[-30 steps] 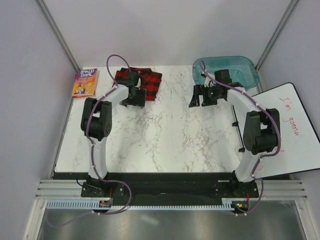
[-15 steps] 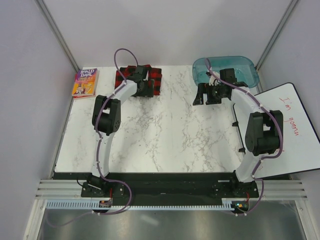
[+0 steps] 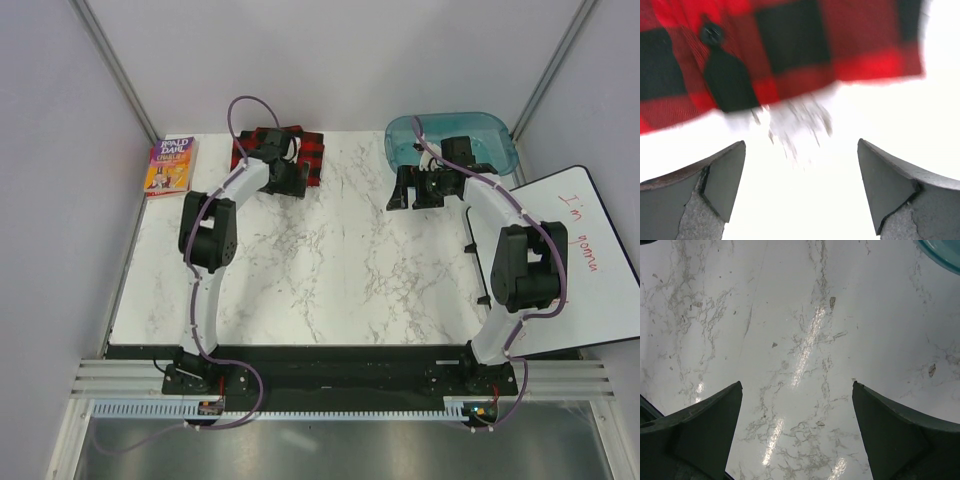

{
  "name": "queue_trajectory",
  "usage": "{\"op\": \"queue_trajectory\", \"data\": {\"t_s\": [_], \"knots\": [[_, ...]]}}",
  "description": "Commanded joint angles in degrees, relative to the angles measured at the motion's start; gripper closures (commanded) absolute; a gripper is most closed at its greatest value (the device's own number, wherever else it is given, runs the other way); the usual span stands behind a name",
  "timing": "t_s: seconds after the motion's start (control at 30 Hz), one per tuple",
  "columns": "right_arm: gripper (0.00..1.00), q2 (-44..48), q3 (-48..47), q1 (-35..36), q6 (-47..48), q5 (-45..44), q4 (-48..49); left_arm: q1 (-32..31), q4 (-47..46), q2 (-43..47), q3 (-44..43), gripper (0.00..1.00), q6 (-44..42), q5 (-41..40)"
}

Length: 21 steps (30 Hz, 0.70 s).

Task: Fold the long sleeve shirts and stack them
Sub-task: Neatly place the folded shirt to the corner

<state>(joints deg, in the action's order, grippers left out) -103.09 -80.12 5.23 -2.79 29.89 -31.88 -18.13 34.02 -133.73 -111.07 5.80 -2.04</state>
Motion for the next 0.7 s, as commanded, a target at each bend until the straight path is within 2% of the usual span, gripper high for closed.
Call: {"op": "queue_trajectory", "data": {"t_s": [0.0,0.13,0.2,0.4,0.53,0.67], "knots": [[0.02,2.10,-3.55,-0.23,0.32,0.61,2.78,-1.99,4.02,14.45,1.29,0.01,-11.24,8.98],[0.02,1.75,-5.31,-0.14,0.85,-0.09,4.28,-1.56,13.25,20.51,0.24,0.01,-15.46,14.86],[0.02,1.66,-6.01,0.21,1.64,-0.36,4.37,-1.21,14.75,23.24,3.12,0.01,-16.26,17.15],[0.02,4.90,-2.17,6.00,7.09,-3.86,3.76,-1.12,11.51,36.16,19.64,0.01,-17.67,18.04],[0.02,9.21,4.25,13.99,11.22,-8.51,3.84,-1.12,8.44,41.79,30.96,0.01,-17.76,18.04],[0.02,13.08,9.27,18.31,12.10,-12.39,5.16,-1.47,6.50,45.13,35.56,0.01,-17.58,17.60]]}}
